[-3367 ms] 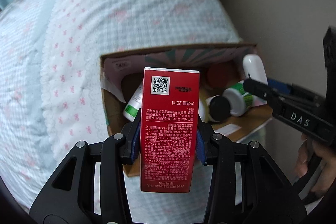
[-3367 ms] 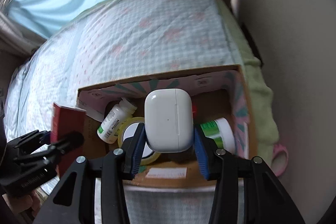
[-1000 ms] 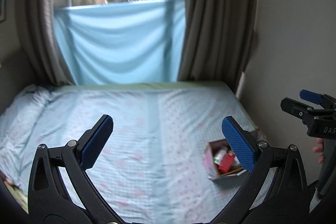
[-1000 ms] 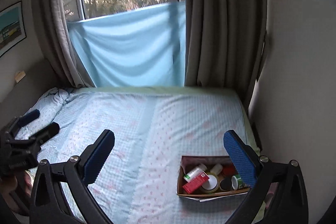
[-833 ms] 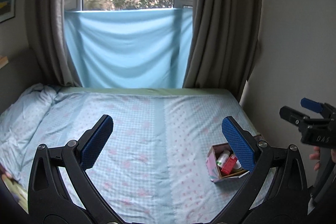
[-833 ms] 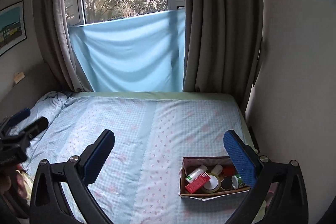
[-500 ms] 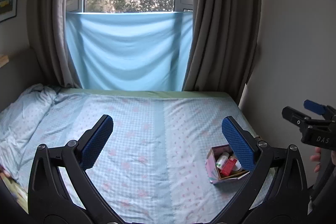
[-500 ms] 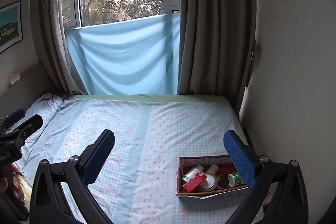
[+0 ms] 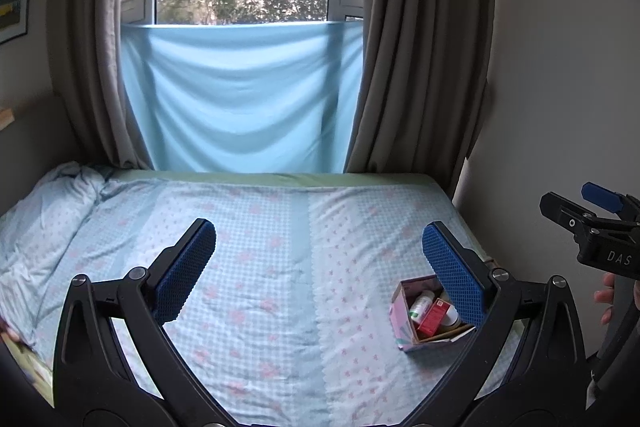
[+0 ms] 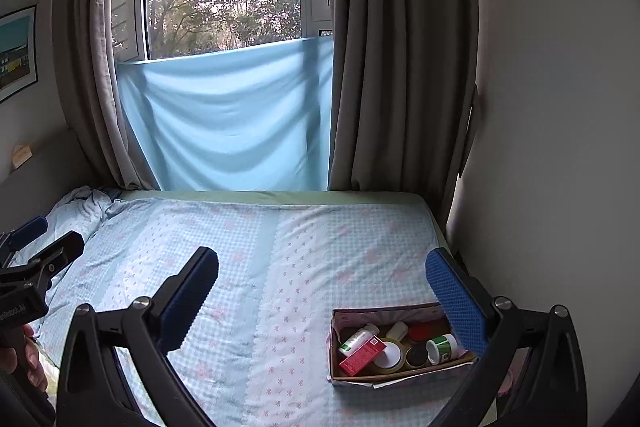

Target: Organize rigid objects

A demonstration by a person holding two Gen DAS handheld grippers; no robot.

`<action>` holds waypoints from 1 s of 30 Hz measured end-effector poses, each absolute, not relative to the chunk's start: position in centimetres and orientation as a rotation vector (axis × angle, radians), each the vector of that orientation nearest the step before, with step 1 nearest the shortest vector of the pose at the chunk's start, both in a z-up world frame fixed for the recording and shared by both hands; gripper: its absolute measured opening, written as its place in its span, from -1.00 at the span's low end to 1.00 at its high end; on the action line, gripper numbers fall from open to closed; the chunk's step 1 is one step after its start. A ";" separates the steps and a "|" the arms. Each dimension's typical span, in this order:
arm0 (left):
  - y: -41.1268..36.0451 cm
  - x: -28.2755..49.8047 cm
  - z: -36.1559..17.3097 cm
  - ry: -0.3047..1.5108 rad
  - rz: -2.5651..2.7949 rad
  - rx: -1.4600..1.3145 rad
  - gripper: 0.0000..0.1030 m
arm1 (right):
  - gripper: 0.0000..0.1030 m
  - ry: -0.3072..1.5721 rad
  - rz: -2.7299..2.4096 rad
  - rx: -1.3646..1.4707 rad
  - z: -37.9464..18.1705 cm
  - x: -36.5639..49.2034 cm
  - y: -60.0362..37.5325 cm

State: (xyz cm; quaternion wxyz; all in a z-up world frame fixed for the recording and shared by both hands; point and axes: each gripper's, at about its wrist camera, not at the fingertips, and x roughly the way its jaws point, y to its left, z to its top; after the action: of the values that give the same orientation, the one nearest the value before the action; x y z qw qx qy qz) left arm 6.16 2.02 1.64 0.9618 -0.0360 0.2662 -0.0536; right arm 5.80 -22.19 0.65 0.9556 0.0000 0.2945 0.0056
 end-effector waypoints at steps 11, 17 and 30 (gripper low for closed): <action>1.8 6.3 1.8 0.538 -0.103 -0.066 0.99 | 1.00 0.590 0.009 0.006 0.9 5.7 -22.5; 1.6 6.1 1.9 0.534 -0.109 -0.062 0.99 | 1.00 0.588 0.010 0.005 1.0 5.7 -22.5; 1.3 6.1 1.8 0.538 -0.111 -0.050 0.99 | 1.00 0.591 0.021 0.004 1.2 6.1 -22.2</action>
State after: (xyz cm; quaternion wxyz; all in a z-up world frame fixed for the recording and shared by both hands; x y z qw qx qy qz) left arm 6.11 1.32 1.77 0.9622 -0.0245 0.2658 -0.0548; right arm 6.06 -22.16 1.24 0.9566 0.0020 0.2911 0.0104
